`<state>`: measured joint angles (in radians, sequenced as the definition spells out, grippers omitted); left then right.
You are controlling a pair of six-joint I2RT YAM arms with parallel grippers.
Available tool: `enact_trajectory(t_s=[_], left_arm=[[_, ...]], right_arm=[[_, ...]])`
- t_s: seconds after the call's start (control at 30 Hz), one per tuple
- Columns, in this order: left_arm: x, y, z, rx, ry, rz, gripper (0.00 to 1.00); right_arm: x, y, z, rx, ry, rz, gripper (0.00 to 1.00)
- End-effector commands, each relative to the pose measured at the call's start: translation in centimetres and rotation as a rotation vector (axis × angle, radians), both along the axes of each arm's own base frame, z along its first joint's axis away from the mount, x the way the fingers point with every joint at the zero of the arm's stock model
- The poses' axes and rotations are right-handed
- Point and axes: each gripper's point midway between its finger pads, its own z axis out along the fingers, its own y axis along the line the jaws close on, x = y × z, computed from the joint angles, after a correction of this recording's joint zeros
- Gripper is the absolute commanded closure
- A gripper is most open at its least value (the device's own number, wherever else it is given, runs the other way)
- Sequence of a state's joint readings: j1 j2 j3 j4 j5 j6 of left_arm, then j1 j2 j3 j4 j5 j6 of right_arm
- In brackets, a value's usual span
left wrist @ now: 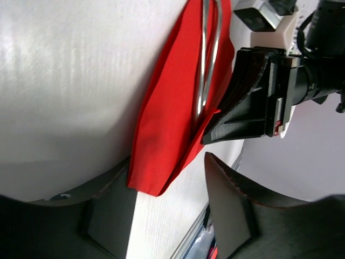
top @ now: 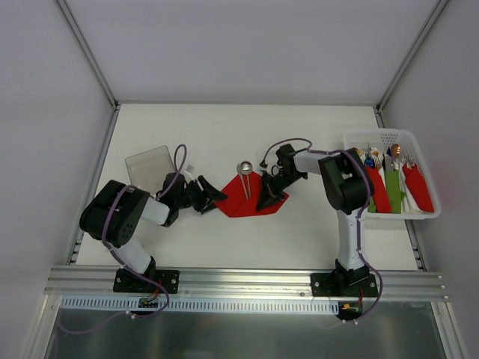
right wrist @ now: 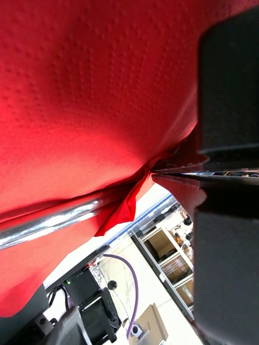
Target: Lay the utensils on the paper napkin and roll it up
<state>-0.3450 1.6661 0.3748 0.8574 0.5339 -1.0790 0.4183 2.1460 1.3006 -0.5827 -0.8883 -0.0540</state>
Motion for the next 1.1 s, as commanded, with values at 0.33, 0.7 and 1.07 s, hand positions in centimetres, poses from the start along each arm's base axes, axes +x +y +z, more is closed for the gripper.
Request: enact_trajectory(t_s=[0.33, 0.7, 1.07], left_arm=[[-0.1, 0.3, 1.5, 0.071, -0.033, -0.036, 0.90], [0.2, -0.7, 0.5, 0.071, 0.041, -0.044, 1.00], [-1.0, 0.4, -1.5, 0.110, 0.108, -0.001, 1.00]], right_arm=[[0.7, -1.0, -2.0, -0.093, -0.021, -0.002, 0.98], [1.5, -0.4, -0.4, -0.071, -0.067, 0.004, 0.87], [3.0, 0.1, 1.3, -0.055, -0.128, 0.005, 0.80]])
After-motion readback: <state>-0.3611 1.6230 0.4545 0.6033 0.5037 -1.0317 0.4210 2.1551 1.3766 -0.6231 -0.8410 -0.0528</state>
